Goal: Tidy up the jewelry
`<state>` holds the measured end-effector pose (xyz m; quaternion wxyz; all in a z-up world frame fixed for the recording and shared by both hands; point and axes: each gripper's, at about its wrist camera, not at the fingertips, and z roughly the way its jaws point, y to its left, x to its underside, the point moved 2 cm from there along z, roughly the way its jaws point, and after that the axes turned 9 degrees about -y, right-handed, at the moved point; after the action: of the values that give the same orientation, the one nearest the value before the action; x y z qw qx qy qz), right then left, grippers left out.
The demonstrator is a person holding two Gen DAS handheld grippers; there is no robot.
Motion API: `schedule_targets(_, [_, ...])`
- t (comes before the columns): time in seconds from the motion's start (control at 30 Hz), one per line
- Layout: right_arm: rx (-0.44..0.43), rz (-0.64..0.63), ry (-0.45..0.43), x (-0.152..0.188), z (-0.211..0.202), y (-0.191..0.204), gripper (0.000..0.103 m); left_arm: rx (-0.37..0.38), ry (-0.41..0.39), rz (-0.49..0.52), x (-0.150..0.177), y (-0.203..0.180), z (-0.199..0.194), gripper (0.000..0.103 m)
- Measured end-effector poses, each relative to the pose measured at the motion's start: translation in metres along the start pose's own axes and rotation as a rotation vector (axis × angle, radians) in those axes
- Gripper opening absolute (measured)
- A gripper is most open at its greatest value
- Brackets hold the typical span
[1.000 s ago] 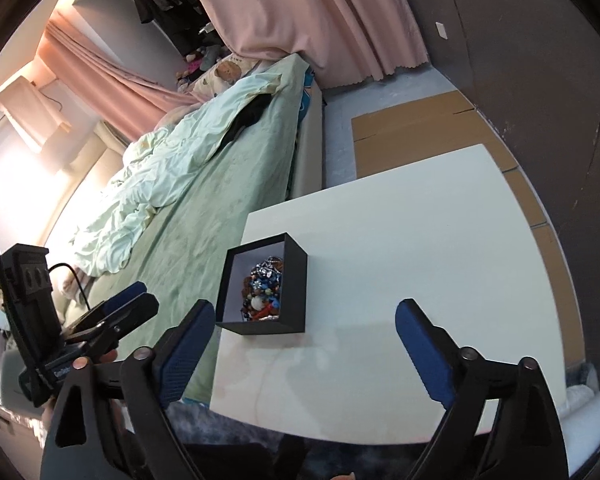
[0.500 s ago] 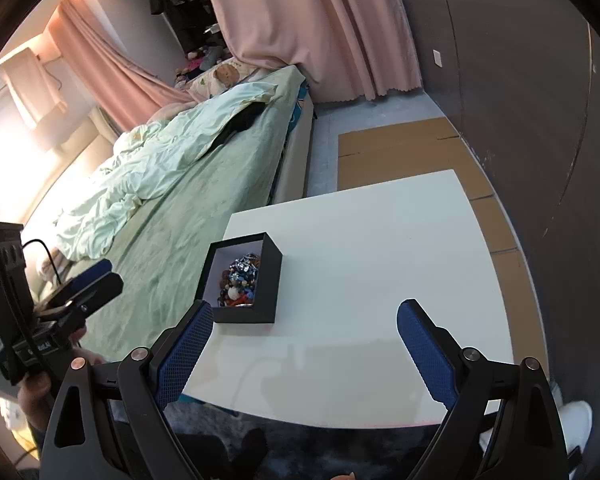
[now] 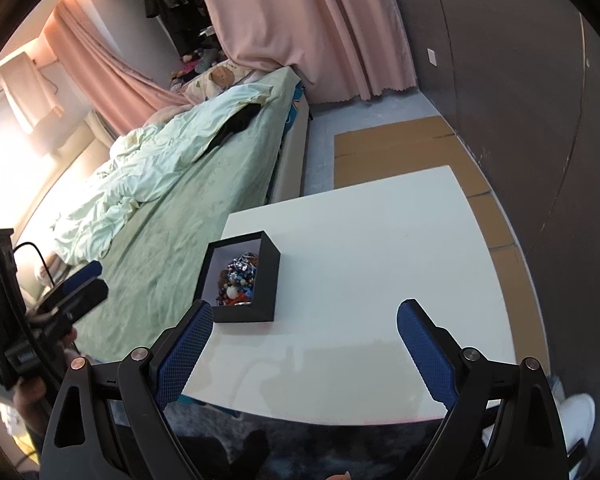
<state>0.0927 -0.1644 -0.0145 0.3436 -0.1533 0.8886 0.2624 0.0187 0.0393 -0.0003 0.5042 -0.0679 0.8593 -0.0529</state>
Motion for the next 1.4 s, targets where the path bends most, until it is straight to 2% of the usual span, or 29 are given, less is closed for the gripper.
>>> schedule_targets(0.5, [0.041,-0.036,-0.086,-0.005,-0.014,0.006,0.094,-0.022,-0.013,-0.001,-0.001,-0.003,0.003,0.103])
schedule_targets(0.67, [0.018,-0.038,-0.103,-0.005,-0.016,0.008,0.094,-0.025,-0.035,-0.008,-0.004,-0.004,0.001,0.102])
schedule_targets(0.9, [0.036,-0.046,-0.131,-0.007,-0.019,0.006,0.094,-0.020,-0.044,-0.022,-0.007,-0.003,-0.001,0.102])
schedule_targets(1.4, [0.057,-0.047,-0.127,-0.005,-0.019,0.006,0.094,-0.024,-0.059,-0.010,-0.005,-0.009,-0.010,0.103])
